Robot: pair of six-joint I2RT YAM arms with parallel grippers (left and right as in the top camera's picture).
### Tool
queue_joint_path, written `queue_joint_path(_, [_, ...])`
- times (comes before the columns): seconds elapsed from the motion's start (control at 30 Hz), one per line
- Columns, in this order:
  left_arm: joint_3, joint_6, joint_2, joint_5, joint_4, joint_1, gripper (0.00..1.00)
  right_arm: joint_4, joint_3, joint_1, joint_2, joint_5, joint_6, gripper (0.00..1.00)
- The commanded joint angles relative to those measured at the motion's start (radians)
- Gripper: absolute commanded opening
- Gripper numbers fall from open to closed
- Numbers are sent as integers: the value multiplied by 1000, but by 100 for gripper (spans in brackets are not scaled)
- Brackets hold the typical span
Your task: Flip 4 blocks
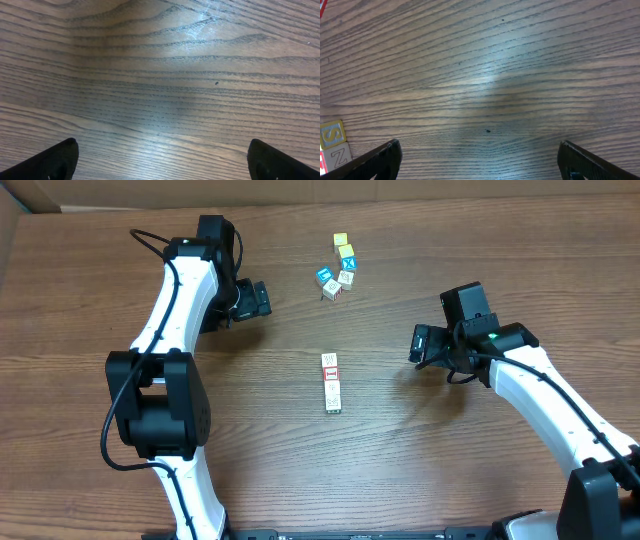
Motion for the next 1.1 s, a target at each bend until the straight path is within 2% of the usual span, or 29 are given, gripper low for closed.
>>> queue_joint_path(0.0, [21,-3,5,-6,0,-3,100,5,18,-2,-13,10,-7,100])
queue_joint_path(0.47, [21,-2,5,-6,0,-3,100,5,16,-2,-55,10,-7,100])
queue_joint_path(0.73, [21,-3,5,-6,0,-3,100,5,16,-2,-297,10,-7,100])
queue_joint_path(1.07, [21,-3,5,-6,0,-3,100,-5,0,-3,-716,64,-8,100])
